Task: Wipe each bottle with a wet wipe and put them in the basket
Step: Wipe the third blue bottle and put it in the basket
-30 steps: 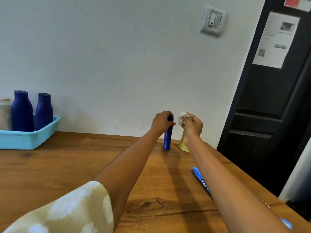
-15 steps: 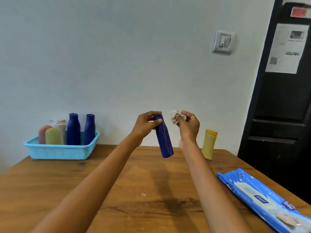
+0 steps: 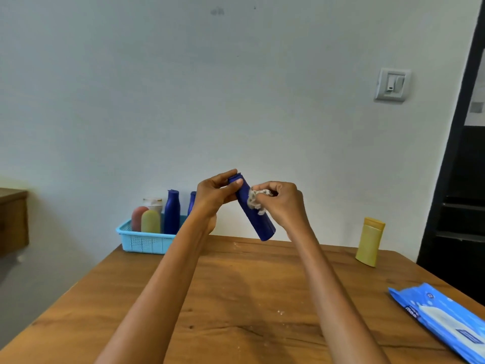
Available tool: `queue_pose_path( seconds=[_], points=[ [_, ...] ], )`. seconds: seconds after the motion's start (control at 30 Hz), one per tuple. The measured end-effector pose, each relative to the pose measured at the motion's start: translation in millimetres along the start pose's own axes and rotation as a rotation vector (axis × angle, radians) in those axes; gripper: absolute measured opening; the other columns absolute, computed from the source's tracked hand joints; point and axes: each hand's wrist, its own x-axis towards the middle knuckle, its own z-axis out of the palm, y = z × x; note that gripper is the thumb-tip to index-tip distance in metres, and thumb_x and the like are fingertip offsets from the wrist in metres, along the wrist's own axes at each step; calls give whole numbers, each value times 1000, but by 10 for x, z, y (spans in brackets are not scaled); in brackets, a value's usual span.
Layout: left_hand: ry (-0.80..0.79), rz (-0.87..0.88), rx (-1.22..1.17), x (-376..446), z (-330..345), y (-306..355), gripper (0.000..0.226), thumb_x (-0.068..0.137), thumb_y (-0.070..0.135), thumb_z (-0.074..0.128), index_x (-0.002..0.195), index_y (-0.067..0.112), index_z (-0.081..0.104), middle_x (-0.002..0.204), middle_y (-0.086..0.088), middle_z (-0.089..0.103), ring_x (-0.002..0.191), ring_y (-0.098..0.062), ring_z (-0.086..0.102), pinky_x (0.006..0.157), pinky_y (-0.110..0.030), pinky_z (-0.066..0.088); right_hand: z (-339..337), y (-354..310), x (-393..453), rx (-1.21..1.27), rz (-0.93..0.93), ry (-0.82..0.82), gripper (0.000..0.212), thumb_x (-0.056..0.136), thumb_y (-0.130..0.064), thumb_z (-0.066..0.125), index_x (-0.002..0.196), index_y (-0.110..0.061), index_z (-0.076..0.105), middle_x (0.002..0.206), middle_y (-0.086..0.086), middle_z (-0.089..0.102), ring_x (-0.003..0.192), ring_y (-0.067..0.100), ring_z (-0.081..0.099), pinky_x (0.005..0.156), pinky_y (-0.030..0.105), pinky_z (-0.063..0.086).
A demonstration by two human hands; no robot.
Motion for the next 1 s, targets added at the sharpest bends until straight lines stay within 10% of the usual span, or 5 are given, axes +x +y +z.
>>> queue_pose_path(
  seconds=[0.6, 0.8, 1.0],
  points=[
    [-53, -34, 7, -18, -46, 44, 31, 82, 6, 67, 112, 10, 65, 99, -8, 69, 83, -17, 68, 78, -27, 58, 103, 5, -110, 69, -104, 85, 24, 86, -16, 66, 109, -13, 69, 104, -5, 68, 91, 5, 61, 63, 3, 47],
    [59, -35, -63, -9, -147, 66, 30, 81, 2, 68, 110, 10, 65, 97, -5, 68, 85, -19, 68, 73, -24, 58, 143, 2, -143, -6, -60, -187, 11, 82, -16, 68, 93, -19, 71, 93, -10, 65, 83, 2, 59, 59, 6, 44],
    [33, -61, -43, -51, -140, 21, 31, 82, 3, 67, 113, 8, 63, 99, -7, 67, 87, -19, 67, 72, -23, 58, 192, 172, -120, 33, 44, 86, 18, 89, -10, 59, 103, -16, 69, 104, -3, 68, 90, 8, 61, 63, 12, 48]
  ],
)
